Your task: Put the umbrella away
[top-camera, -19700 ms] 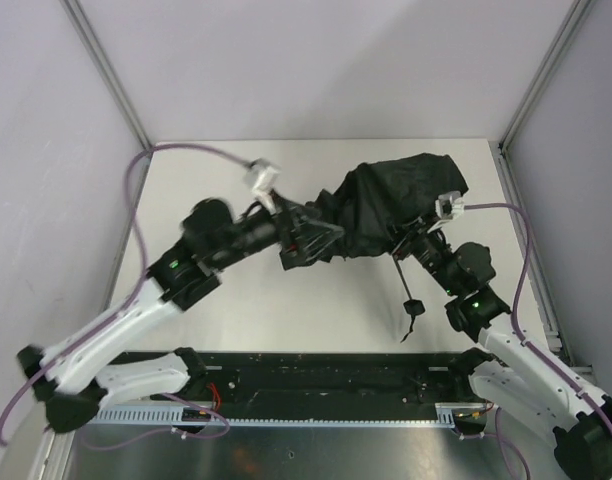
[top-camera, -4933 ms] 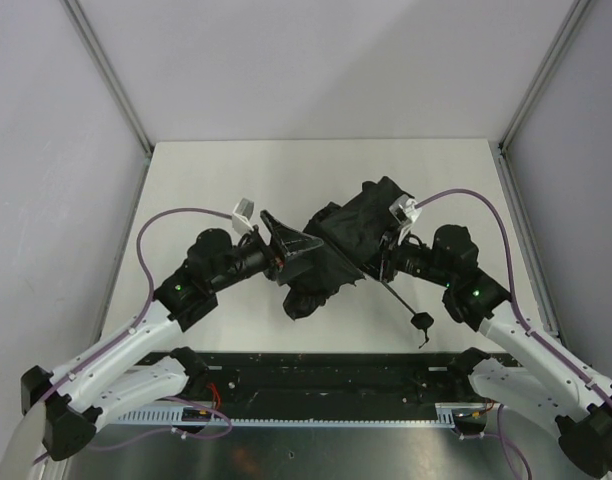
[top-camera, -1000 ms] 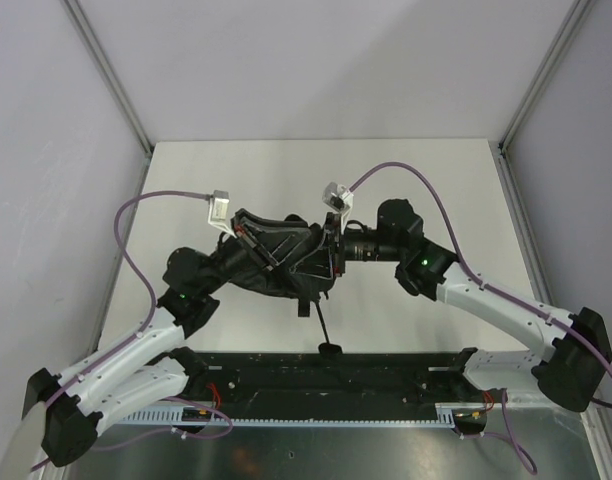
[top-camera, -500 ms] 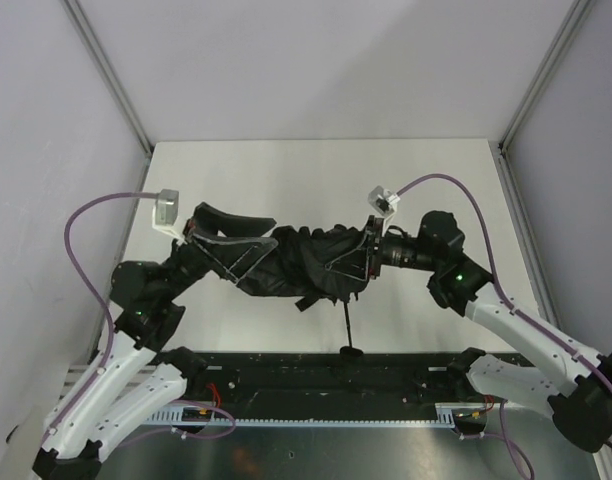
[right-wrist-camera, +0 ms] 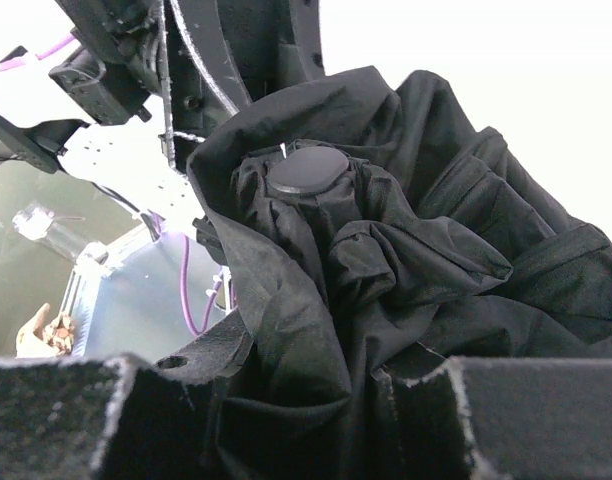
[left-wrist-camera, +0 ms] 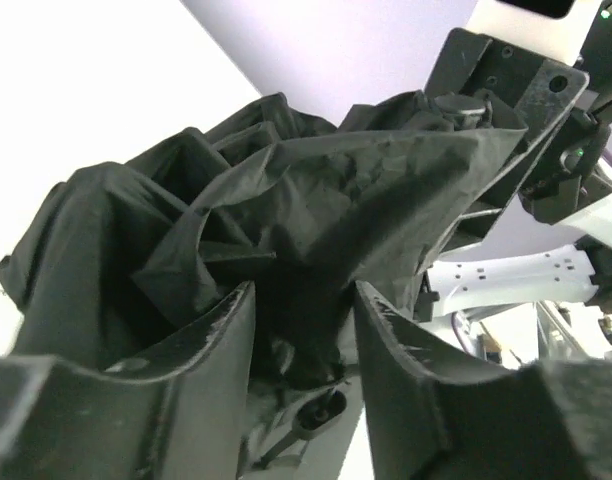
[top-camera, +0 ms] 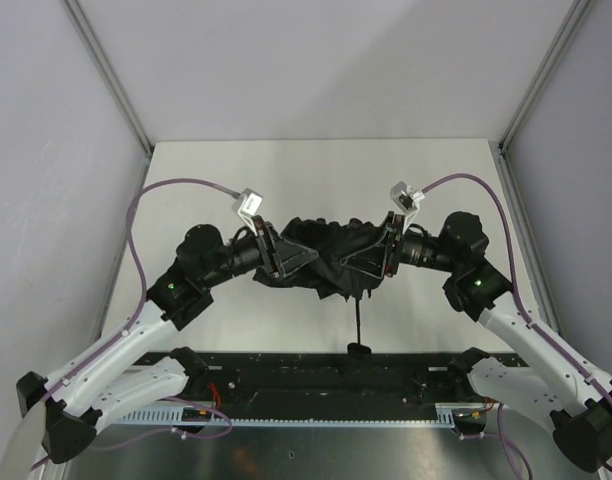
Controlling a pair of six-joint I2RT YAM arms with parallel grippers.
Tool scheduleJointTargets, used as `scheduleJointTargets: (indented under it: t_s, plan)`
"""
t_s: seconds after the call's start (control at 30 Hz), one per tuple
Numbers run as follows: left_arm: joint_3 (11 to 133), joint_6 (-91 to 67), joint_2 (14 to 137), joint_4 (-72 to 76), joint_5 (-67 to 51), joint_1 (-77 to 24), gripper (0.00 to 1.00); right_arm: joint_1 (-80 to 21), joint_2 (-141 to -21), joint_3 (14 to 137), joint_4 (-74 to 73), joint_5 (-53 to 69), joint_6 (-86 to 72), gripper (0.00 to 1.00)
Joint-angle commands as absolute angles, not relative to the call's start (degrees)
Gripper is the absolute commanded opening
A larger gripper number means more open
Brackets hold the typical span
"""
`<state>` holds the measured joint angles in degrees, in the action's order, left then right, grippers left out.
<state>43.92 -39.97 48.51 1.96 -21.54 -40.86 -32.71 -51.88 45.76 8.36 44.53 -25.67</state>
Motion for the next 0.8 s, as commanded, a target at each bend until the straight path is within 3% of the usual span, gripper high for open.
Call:
scheduleJointTargets:
  t_s: [0.0, 0.07, 0.1, 0.3, 0.33, 0.43, 0.47, 0.57, 0.77]
  plan:
    - [48.98, -33.84, 46.17, -1.76, -18.42, -41.05, 0.35, -30.29, -49.07, 46.41, 6.78, 43.93, -23.28, 0.0]
    - [49.55, -32.06, 44.3, -6.2, -15.02, -40.96, 0.12, -28.91, -48.15, 46.41, 6.2, 44.71, -23.73, 0.0]
    - [50.0, -31.54, 43.42, -9.08, -13.0, -40.56, 0.06, -28.43, -47.59, 46.36, 6.44, 45.38, -24.08, 0.0]
    - [55.12, -27.61, 35.69, -17.2, -8.71, -36.4, 0.01, -24.28, -46.96, 47.06, 2.38, 47.52, -23.12, 0.0]
    - [55.64, -28.09, 35.42, -17.43, -10.02, -36.31, 0.11, -23.74, -46.86, 47.09, 2.29, 48.15, -23.34, 0.0]
    - [56.06, -30.92, 37.5, -16.51, -15.77, -36.3, 0.79, -23.6, -46.54, 47.11, 3.69, 50.05, -24.65, 0.0]
    - [56.33, -31.54, 38.83, -16.21, -17.38, -36.3, 0.89, -23.84, -46.43, 47.11, 4.04, 50.12, -24.85, 0.0]
    - [56.78, -33.03, 42.99, -14.7, -18.73, -36.64, 0.98, -24.27, -46.33, 47.11, 4.17, 49.85, -25.11, 0.0]
    - [58.81, -30.96, 52.41, -12.04, -10.13, -43.07, 0.99, -27.77, -47.12, 47.11, 3.87, 47.26, -23.72, 0.0]
